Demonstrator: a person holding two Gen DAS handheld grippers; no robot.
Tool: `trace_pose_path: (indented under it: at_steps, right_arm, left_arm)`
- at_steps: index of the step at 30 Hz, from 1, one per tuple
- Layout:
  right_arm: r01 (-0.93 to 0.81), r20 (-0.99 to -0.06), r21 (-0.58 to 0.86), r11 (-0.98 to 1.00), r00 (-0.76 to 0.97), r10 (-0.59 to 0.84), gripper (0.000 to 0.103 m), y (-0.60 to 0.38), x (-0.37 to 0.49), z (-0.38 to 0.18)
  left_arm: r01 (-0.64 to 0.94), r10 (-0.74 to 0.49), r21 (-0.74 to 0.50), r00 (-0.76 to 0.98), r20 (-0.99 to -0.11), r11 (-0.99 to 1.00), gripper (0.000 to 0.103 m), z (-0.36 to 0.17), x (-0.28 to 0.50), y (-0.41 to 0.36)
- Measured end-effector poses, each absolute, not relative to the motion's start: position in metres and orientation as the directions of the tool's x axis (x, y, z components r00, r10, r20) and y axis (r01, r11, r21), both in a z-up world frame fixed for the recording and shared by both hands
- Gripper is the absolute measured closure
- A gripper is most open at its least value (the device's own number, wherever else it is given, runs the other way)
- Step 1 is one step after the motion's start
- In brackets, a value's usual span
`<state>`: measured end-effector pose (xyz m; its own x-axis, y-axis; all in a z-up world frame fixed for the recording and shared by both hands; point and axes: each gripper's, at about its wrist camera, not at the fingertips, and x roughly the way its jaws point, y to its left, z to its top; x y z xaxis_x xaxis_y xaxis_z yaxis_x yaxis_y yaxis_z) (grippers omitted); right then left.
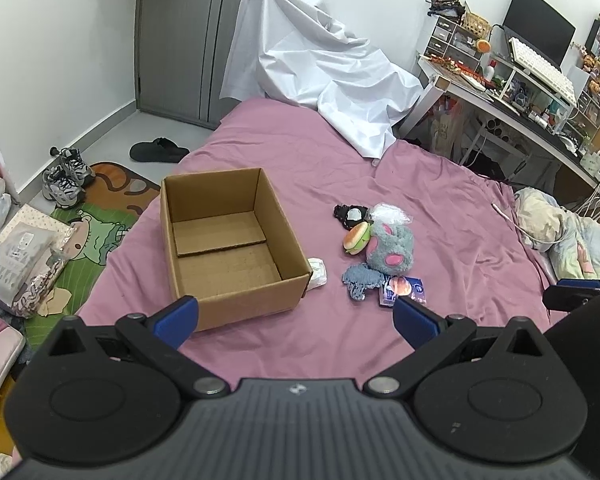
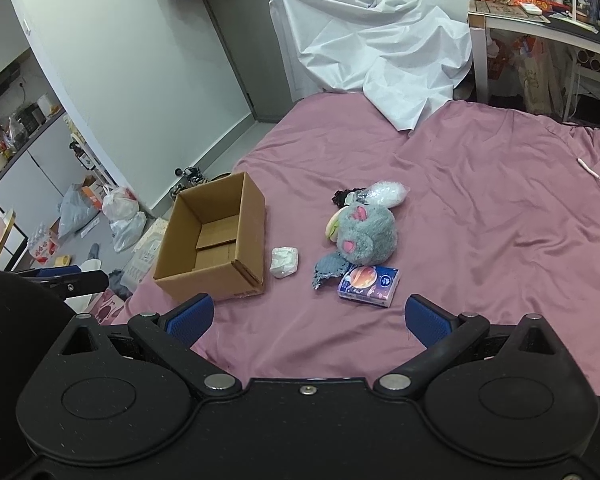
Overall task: Organize soft objects
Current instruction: 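Move both grippers toward the pile of soft items beside the box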
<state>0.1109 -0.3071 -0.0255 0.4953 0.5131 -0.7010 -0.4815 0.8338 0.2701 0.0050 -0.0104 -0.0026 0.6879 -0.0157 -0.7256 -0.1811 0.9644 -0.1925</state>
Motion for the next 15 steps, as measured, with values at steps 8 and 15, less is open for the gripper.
trace_pose_path:
  at_steps: [8,15]
  right_arm:
    - [-0.47,-0.693,0.267,0.841,0.513,0.507,0.0,-0.3116,0.1097,-0.0244]
    - [-0.464,-0.687,0.265,0.845,0.525,0.503,0.0,-0.3149,0.1076,-0.0218]
  left_arm:
    - [-0.182,-0.003,-0.186,0.705,-0.709,0.966,0.0,0.0047,-0.0016,-0.0075]
    - [-0.173,-0.005,-0.18,0.708,-0.706,0.968,0.0,0.0065,-0.0034,-0.008]
